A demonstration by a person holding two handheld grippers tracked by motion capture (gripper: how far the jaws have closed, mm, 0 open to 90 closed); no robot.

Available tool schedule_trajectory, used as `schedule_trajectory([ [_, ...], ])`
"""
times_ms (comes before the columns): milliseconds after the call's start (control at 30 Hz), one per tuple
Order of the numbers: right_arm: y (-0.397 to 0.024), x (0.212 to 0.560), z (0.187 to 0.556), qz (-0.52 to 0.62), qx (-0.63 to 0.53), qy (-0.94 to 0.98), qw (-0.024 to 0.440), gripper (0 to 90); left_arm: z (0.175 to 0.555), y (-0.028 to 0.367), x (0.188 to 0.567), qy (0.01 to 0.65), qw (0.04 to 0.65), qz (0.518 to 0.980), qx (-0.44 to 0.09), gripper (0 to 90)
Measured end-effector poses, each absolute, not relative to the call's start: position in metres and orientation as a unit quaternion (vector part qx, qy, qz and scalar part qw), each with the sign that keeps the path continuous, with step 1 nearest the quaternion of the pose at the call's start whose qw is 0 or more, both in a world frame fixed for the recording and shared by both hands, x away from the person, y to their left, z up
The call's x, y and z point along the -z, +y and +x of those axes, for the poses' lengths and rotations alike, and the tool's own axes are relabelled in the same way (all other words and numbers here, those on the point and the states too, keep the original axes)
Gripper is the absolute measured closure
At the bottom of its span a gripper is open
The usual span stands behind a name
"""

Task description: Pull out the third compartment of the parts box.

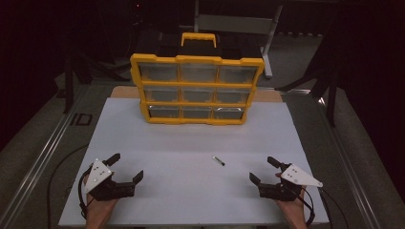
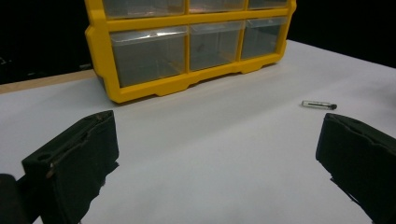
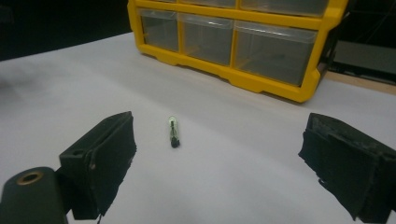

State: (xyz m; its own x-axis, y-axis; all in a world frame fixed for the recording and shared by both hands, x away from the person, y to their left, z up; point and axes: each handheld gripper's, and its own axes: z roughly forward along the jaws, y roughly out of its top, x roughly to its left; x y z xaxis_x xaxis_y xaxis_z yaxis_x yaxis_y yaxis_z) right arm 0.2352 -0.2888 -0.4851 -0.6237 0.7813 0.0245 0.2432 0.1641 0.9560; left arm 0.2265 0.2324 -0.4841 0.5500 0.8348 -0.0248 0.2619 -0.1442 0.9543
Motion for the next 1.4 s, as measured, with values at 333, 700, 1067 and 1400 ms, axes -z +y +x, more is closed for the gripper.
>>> schedule_trajectory([
  [333,-0.287,0.484,0.237,0.365,-0.537,0.72,0.243,8.8,0.228,0.228,0.487,0.383,0.514,0.714,-0.281,0.2],
  [700,-0.267,0.473,0.242,0.357,-0.532,0.726,0.248,8.9,0.229,0.227,0.487,0.389,0.513,0.712,-0.281,0.2],
  [1067,-0.249,0.456,0.259,0.363,-0.512,0.732,0.266,8.9,0.228,0.227,0.488,0.392,0.508,0.713,-0.283,0.2],
  [1400,-0.233,0.44,0.277,0.364,-0.509,0.729,0.277,8.8,0.229,0.226,0.488,0.393,0.504,0.714,-0.286,0.2],
])
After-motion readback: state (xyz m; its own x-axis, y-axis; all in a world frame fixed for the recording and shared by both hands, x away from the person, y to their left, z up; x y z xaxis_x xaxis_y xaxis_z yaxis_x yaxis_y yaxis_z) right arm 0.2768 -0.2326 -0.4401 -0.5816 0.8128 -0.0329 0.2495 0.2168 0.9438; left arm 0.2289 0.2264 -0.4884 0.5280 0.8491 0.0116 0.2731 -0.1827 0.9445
